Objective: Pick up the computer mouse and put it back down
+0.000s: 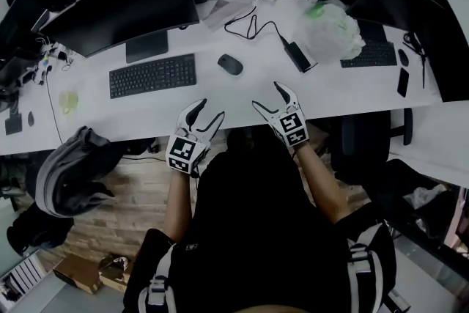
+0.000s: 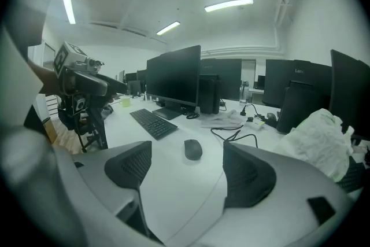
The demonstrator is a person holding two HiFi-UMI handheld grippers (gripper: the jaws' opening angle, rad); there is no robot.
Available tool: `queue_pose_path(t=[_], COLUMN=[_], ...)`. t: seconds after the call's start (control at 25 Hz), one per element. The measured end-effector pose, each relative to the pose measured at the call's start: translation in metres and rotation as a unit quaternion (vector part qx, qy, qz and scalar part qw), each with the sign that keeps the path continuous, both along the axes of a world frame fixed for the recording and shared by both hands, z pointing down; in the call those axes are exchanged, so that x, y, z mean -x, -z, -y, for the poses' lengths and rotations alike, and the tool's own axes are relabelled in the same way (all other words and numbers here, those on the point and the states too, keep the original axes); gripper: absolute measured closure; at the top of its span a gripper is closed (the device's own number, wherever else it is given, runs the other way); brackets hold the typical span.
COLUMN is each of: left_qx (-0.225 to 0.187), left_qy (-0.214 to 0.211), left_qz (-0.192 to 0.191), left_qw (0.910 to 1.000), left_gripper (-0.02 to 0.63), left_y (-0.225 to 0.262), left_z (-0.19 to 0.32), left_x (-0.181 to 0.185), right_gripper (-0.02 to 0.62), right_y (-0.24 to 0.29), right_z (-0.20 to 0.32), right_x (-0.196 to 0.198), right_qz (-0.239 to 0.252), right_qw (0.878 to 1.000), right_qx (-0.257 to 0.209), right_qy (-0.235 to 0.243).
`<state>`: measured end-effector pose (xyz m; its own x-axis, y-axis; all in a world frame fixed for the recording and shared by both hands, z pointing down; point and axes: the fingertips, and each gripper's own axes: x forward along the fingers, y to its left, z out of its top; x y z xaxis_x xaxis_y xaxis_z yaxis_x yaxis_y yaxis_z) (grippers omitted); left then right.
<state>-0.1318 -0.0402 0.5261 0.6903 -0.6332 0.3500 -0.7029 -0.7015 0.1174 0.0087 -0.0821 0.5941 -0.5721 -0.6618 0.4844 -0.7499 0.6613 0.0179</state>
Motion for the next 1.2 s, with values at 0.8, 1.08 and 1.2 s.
queue_pose_path(t=[0.8,1.08,1.2], left_qx=[-0.009,-0.006,-0.002], left_qy=[-0.031,-0.036,-0.036], left_qz=[0.006,0.007,0.009], left_qw=[0.9995,0.9993,0.9993], left_gripper=[0.376,0.377,0.377], left_y=[0.003,0.002,-0.001], left_z=[-0.010,-0.014,-0.017], left_x=[0.002,0.005,0.008], right_gripper=[0.235,0.238,0.239], right_y=[0.020,0.017,0.018], right_z=[-0.017,-0.018,-0.019], right_x=[-0.009,-0.002,0.002], right_qz=[0.011,0.012,0.015], right_qw=[0.999,0.999,1.000], right_qx=[-0.018,-0.015,-0.015], right_qy=[-0.031,-0.026,-0.024])
